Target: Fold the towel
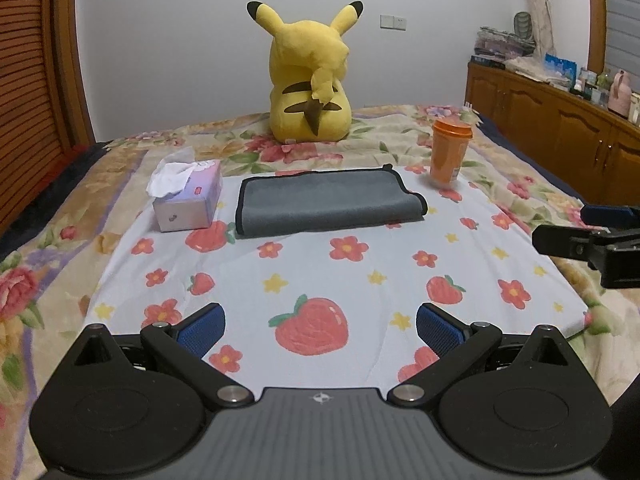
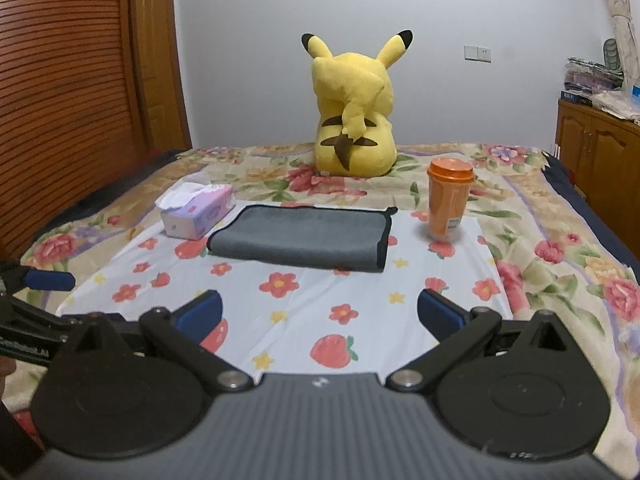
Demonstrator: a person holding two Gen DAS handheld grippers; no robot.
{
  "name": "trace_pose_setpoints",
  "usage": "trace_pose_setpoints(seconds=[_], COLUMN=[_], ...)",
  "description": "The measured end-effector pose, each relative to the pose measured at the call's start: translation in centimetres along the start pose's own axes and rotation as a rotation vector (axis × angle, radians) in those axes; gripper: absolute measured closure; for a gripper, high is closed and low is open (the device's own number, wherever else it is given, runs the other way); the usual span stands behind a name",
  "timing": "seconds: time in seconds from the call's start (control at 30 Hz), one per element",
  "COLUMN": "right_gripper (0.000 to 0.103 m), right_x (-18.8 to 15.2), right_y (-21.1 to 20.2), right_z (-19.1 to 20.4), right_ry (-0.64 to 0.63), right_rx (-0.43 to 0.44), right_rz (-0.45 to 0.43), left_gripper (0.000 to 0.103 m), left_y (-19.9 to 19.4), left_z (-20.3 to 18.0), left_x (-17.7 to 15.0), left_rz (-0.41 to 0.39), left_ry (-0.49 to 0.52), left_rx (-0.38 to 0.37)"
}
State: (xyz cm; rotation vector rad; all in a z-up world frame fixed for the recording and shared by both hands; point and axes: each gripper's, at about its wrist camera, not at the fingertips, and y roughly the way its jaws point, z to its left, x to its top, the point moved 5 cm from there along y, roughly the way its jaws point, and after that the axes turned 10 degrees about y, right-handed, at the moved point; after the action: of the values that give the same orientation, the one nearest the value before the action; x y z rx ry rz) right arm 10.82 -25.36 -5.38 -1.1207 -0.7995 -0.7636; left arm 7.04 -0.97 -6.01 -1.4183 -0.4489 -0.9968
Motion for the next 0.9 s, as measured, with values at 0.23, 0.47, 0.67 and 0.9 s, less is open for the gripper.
trace_pose_setpoints(seconds=[0.23,0.47,0.67,0.9], right_gripper=[0.000,0.000,0.000,0.000], right_x=[-1.0,-1.7,-1.9,-2.0], right_y=[0.3,0.7,0.8,0.7], right_z=[0.0,-0.5,-0.9,-1.2], right_ry=[-0.017,-0.014,0.004,0.014], right_rx=[-0.013,-0.028,-0.039,-0.051], right_rz=[0.013,0.027,0.029,0.020], left_gripper=[0.000,0.000,0.000,0.000], left_y=[0.4,0.6,0.7,0.2], left_z=[0.1,0.9,0.9,1.2], left_x=[-0.9,-1.3,-1.5,-1.3], left_rz=[0.001,0.003,0.005,-0.023], left_ry=[-0.031,-0.055,-0.044,-0.045], left_rx=[-0.010,-0.001,0.019,0.044])
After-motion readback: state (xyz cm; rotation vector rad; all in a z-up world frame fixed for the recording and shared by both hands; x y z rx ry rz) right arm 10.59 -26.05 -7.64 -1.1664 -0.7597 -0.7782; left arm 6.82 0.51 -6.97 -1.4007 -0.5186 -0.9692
